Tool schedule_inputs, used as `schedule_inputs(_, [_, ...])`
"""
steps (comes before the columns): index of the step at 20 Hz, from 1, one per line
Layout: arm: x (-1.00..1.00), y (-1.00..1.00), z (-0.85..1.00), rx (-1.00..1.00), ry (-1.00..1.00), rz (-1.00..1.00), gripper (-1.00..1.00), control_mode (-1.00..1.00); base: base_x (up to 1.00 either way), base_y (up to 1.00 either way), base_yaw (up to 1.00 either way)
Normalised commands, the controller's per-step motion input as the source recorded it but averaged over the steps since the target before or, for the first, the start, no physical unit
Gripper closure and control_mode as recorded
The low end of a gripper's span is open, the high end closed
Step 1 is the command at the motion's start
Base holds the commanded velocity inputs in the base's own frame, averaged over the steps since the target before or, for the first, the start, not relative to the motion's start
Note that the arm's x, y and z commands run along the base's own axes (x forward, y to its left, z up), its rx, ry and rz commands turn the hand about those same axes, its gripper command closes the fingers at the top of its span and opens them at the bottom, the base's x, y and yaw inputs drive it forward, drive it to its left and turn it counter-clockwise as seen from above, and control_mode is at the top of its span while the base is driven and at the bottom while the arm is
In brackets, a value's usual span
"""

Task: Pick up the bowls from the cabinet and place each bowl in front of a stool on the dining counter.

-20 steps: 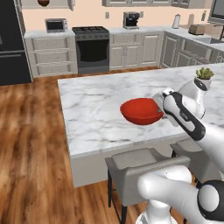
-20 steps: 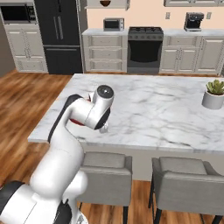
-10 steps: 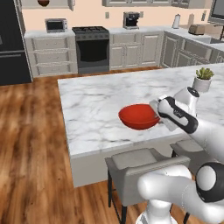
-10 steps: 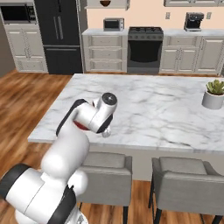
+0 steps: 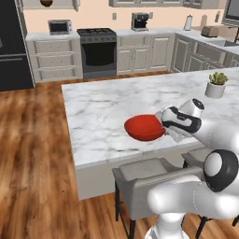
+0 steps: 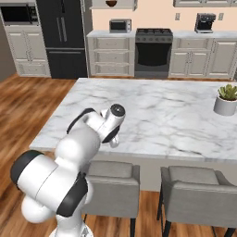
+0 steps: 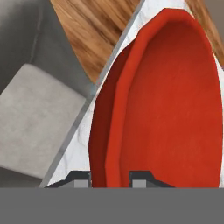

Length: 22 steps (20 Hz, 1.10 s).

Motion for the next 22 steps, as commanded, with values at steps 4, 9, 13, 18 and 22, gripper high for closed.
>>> schedule_inputs(4, [0.38, 0.00, -0.32, 0.00, 0.07, 0.01, 1.00, -1.00, 0.00, 0.00, 0.00])
schedule_inputs(9, [0.38, -0.01, -0.27, 0.00, 0.09, 0.01, 1.00, -1.00, 0.00, 0.00, 0.00])
schedule_inputs(13, [0.39, -0.04, -0.22, 0.00, 0.05, 0.01, 1.00, -1.00, 0.00, 0.00, 0.00])
schedule_inputs(18, [0.28, -0.08, -0.23, 0.00, 0.00, 0.02, 1.00, -1.00, 0.00, 0.00, 0.00])
schedule_inputs(22, [0.15, -0.03, -0.32, 0.00, 0.00, 0.01, 1.00, -1.00, 0.00, 0.00, 0.00])
